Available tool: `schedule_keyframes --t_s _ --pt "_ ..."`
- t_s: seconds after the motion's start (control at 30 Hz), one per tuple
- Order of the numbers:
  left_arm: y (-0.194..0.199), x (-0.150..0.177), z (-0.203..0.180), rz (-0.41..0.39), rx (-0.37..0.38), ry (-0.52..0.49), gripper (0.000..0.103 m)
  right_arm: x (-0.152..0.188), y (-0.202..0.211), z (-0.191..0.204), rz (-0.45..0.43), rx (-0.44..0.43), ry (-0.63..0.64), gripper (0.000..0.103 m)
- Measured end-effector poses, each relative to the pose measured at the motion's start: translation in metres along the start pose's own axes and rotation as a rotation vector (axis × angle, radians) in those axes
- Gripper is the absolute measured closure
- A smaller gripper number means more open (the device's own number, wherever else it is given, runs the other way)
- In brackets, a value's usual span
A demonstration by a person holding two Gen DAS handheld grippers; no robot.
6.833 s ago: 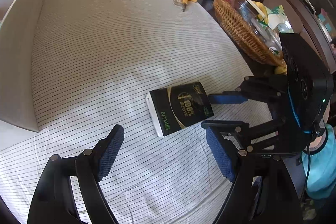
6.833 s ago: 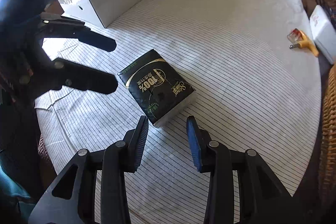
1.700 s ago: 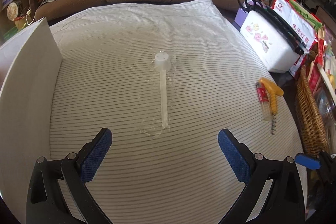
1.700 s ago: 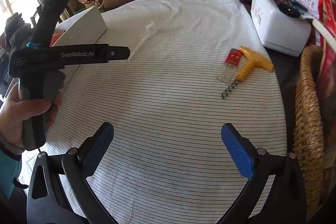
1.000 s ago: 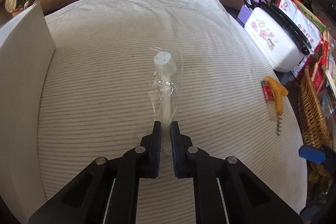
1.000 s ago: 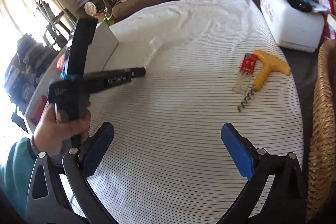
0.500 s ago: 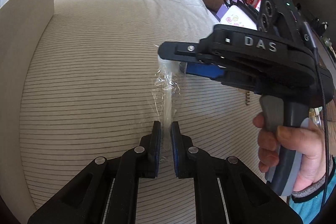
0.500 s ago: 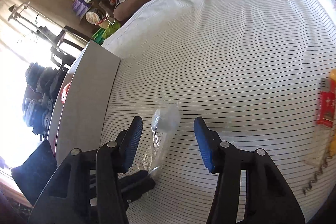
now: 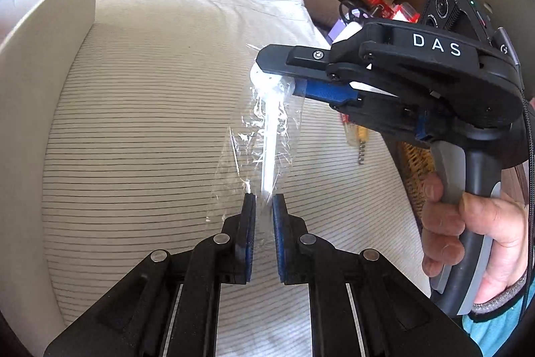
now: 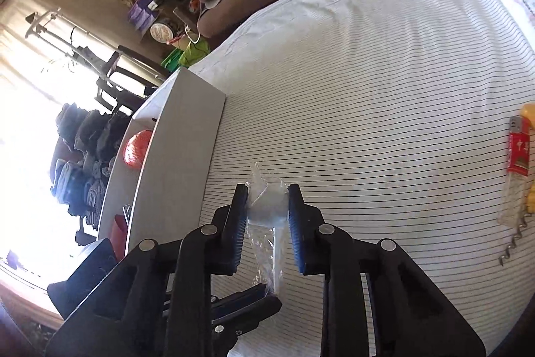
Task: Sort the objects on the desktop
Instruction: 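Carry the wrapped scoop into the white box and open the right gripper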
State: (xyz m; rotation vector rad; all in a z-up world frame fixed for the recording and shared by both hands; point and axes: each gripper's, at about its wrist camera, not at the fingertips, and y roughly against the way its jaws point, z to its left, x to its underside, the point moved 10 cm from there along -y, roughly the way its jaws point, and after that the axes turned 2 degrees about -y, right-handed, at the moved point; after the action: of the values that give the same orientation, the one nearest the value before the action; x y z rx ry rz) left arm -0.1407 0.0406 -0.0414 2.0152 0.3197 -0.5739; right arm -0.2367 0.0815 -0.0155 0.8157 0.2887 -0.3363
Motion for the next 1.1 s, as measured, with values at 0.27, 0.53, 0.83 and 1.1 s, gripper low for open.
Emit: schedule_keyframes --t_s 0.27,0.53,0.83,1.1 --pt "0.080 -0.017 -0.006 -0.099 -0.039 -0.019 0.094 0.000 0.046 0.089 -0.046 -0.035 0.122 0.081" --pt "0.166 -0.019 0.026 -0.208 -0.079 0.007 0.091 0.016 0.059 0.192 -0.053 -0.081 0.220 0.081" --pt "0.212 -0.026 0.075 -0.289 -0.092 0.019 0.036 0.051 0.038 0.273 -0.002 -0.130 0.285 0.081" --pt "0.217 -0.010 0.120 -0.237 -0.106 0.047 0.089 0.076 0.006 0.303 0.050 -0.131 0.314 0.082"
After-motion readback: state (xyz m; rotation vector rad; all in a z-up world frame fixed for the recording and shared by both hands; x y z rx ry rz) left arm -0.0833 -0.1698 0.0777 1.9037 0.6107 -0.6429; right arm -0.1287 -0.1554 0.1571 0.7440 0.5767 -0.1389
